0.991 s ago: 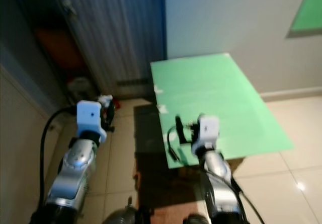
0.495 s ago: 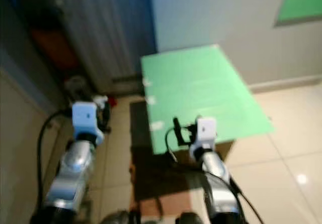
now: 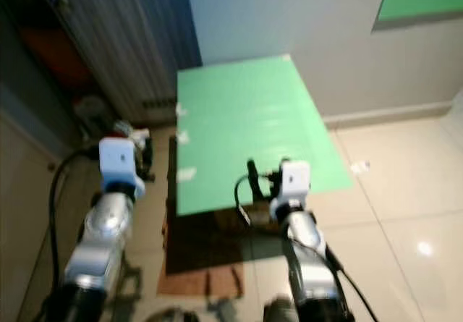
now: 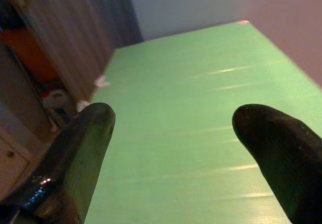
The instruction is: Hang keys on a hook
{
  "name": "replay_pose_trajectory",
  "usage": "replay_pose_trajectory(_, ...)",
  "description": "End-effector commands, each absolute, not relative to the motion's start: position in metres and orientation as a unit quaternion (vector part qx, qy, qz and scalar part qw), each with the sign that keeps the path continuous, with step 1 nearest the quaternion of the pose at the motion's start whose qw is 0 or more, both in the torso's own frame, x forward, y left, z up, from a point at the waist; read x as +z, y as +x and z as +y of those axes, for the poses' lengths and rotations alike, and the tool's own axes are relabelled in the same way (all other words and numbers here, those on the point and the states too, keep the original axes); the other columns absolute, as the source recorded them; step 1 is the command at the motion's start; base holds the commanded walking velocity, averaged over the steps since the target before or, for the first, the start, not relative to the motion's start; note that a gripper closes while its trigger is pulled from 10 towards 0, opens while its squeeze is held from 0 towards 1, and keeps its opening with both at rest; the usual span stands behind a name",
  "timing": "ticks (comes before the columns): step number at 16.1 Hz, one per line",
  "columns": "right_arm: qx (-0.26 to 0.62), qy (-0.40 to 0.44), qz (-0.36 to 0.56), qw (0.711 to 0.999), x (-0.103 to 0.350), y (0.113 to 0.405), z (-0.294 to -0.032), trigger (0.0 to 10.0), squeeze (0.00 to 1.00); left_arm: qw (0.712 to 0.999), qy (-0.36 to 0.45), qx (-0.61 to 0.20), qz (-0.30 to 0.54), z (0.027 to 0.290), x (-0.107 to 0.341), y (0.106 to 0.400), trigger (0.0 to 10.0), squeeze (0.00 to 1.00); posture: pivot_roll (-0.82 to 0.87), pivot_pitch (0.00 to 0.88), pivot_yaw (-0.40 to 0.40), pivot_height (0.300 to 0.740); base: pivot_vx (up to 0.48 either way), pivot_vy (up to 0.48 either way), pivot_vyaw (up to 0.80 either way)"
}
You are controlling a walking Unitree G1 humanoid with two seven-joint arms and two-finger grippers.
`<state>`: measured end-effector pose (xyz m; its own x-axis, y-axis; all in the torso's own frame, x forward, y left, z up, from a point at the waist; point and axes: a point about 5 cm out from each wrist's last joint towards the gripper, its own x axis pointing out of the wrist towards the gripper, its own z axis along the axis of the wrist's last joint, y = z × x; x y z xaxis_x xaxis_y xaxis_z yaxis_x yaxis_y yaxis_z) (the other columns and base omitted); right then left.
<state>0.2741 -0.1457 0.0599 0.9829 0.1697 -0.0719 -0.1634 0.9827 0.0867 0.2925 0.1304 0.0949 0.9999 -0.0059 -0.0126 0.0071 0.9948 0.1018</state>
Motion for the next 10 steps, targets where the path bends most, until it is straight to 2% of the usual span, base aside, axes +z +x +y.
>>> replay_pose_trajectory(1,0.084,0.039,0.039,0.995,0.061,0.274,-0.145,10.0,0.0,0.998,0.061,-0.015,0.009,0.128,0.094,0.291,0.0,0.0,-0.16,0.107,0.127,0.74,0.0,0.0,0.0)
replay_pose_trajectory(7,0.088,0.039,0.042,0.994,0.059,0.27,-0.144,10.0,0.0,0.996,0.078,-0.044,0.003,0.124,0.084,0.272,0.0,0.0,-0.16,0.119,0.122,0.74,0.0,0.0,0.0)
replay_pose_trajectory(10,0.082,0.038,0.031,0.995,0.061,0.27,-0.147,10.0,0.0,0.998,0.044,-0.038,-0.016,0.13,0.09,0.266,0.0,0.0,-0.15,0.122,0.115,0.74,0.0,0.0,0.0)
